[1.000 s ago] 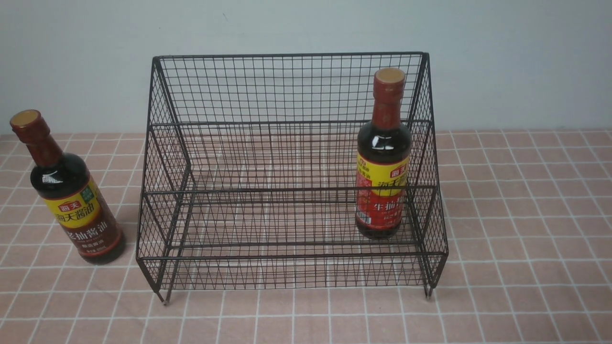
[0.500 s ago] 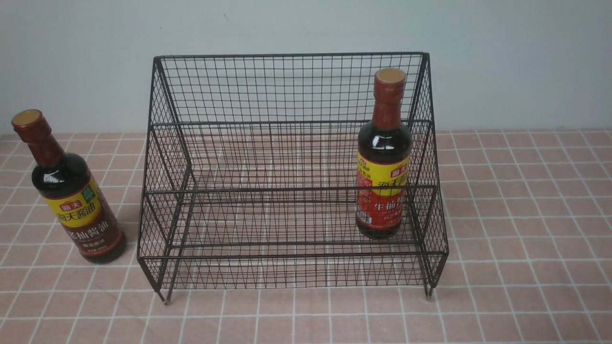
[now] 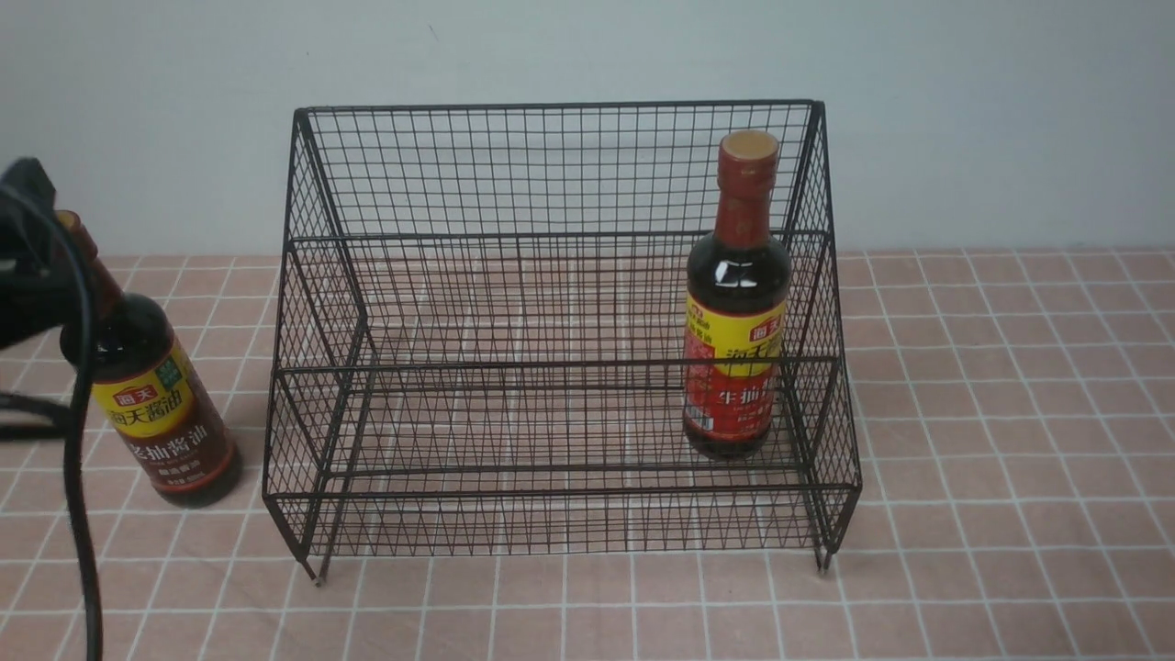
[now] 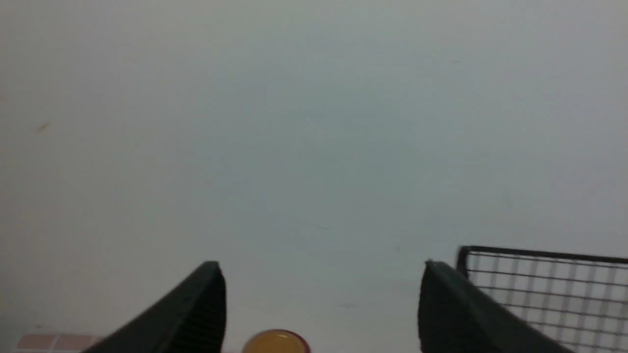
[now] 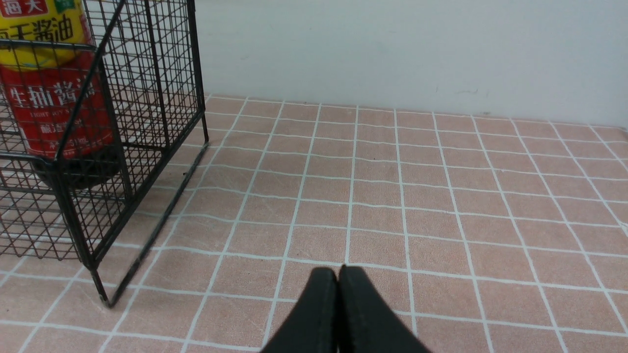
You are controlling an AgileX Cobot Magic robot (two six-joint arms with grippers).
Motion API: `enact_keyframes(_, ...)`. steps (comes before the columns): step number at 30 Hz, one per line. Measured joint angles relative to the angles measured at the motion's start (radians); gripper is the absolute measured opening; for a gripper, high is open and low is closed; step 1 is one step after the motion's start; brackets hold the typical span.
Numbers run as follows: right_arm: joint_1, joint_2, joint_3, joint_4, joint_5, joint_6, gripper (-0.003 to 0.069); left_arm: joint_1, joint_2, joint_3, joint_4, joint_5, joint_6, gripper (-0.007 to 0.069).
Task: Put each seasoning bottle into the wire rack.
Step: Use the left arm to grab the condiment bottle closest to it
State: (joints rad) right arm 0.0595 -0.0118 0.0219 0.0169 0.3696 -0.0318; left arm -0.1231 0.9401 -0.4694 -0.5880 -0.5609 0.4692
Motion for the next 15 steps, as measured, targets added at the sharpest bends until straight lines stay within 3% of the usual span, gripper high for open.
enact_keyframes(3,0.0,0.0,0.0,0.0,0.0,0.001,-0.0014,0.0,0.065,-0.035,-0.123,-0.032,0.144,0.0561)
enact_keyframes(6,0.0,0.0,0.0,0.0,0.0,0.001,-0.0014,0.0,0.114,-0.064,-0.169,-0.045,0.202,0.0566)
enact_keyframes(15,0.0,0.0,0.0,0.0,0.0,0.001,-0.0014,0.0,0.276,-0.14,-0.193,-0.051,0.227,0.0571)
